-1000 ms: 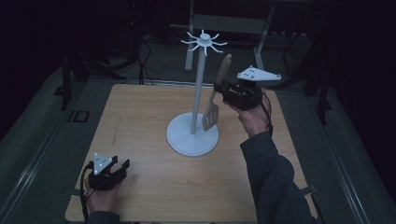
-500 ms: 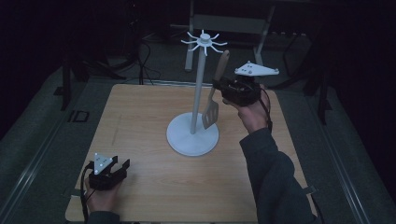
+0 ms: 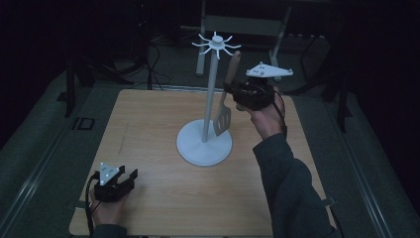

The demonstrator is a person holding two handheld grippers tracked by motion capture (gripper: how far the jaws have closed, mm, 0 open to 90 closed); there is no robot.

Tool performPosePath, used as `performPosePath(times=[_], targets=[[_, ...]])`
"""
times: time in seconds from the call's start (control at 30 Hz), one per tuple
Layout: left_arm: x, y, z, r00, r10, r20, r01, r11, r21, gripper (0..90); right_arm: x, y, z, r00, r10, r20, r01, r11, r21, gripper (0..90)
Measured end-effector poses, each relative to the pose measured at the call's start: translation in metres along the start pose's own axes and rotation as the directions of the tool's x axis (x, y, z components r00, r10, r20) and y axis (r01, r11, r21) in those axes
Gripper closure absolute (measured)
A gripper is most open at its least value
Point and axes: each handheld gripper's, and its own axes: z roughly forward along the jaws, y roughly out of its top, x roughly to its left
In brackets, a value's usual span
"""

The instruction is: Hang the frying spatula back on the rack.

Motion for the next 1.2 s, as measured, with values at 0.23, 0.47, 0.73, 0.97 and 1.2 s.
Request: performPosePath(times=[0.23, 0.47, 0.73, 0.97, 1.2], targets=[[0.000, 0.000, -0.001, 1.0000, -0.003, -0.001, 0.003, 1.0000, -0.004, 49.1, 0.000, 0.002, 0.002, 1.0000, -0.003, 0.000, 0.003, 1.0000, 0.009, 74.0], [0.001, 0.000, -0.001, 1.0000, -0.004, -0.001, 0.004, 1.0000, -0.006, 49.1, 0.002, 0.003, 0.007, 1.0000, 0.000, 0.001, 0.000, 0.9997, 0.025, 74.0], [0.001, 0.000, -0.001, 1.0000, -0.003, -0.001, 0.003, 1.0000, -0.006, 49.1, 0.001, 0.002, 0.012, 1.0000, 0.007, 0.001, -0.007, 0.9994, 0.034, 74.0], [0.001, 0.000, -0.001, 1.0000, -0.003, -0.001, 0.003, 1.0000, -0.006, 49.1, 0.002, 0.004, 0.014, 0.9999, 0.015, 0.000, -0.015, 0.9993, 0.035, 74.0], [0.000, 0.001, -0.001, 1.0000, -0.002, -0.001, 0.002, 1.0000, -0.007, 49.1, 0.003, 0.005, 0.017, 0.9999, 0.016, 0.003, -0.016, 0.9990, 0.041, 74.0]])
